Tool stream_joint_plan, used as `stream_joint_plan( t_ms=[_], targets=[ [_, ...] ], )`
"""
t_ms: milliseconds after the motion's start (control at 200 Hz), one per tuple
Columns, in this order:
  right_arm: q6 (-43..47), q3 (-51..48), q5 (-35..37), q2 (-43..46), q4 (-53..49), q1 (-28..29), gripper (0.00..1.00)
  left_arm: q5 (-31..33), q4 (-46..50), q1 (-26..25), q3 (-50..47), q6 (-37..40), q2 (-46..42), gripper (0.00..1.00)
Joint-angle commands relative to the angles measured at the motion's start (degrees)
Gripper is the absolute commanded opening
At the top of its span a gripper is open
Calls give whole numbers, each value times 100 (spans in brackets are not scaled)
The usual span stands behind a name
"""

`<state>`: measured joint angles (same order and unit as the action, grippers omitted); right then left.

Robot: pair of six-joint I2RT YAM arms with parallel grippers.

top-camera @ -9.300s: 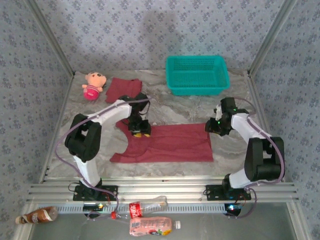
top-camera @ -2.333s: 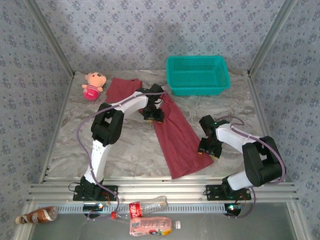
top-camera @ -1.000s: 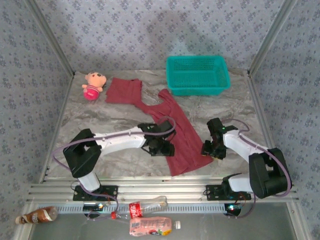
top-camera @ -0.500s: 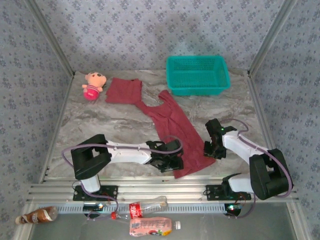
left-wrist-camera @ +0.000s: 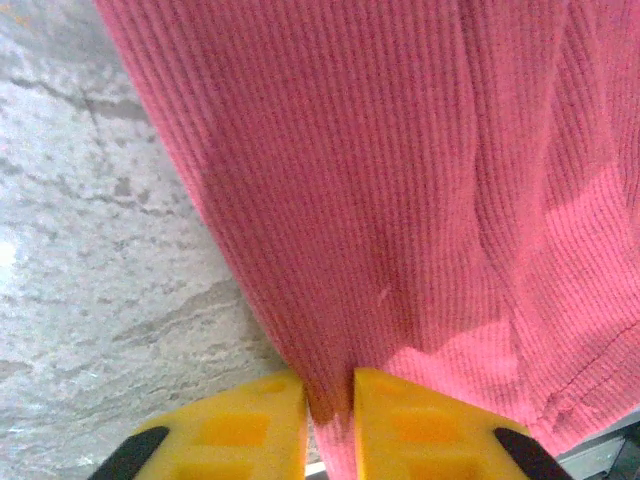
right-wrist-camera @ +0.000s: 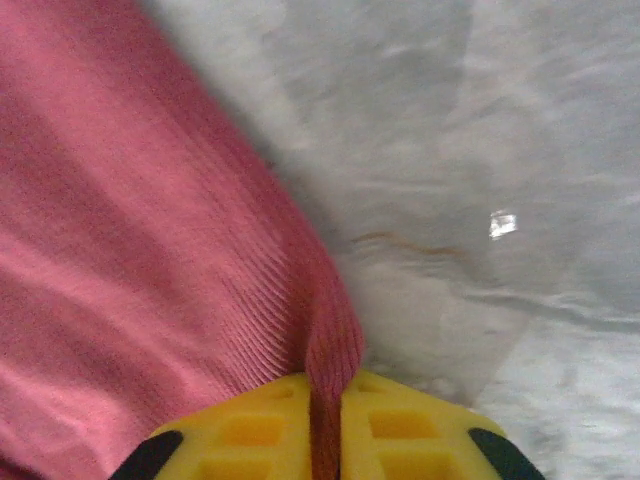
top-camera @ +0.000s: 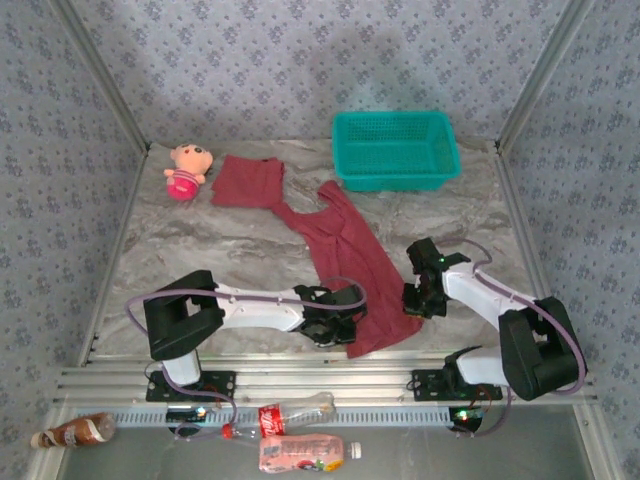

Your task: Fold and stack the tank tops

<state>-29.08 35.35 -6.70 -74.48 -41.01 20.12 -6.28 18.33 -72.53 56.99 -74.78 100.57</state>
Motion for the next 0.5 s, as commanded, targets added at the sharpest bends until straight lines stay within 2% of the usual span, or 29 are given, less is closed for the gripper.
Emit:
stream_joint_plan(
  t_ms=[0,145,495],
  targets=[
    [-16,23,-600,205,-121,83,12,-364,-40,-228,303,-2,4,12],
    [49,104,-749,380,-411,86,10,-405,9,-227,405,7,-74,0],
    [169,470,-858,635,-1025,-9,8,-571,819,-113,646,71,-524,0]
  ],
)
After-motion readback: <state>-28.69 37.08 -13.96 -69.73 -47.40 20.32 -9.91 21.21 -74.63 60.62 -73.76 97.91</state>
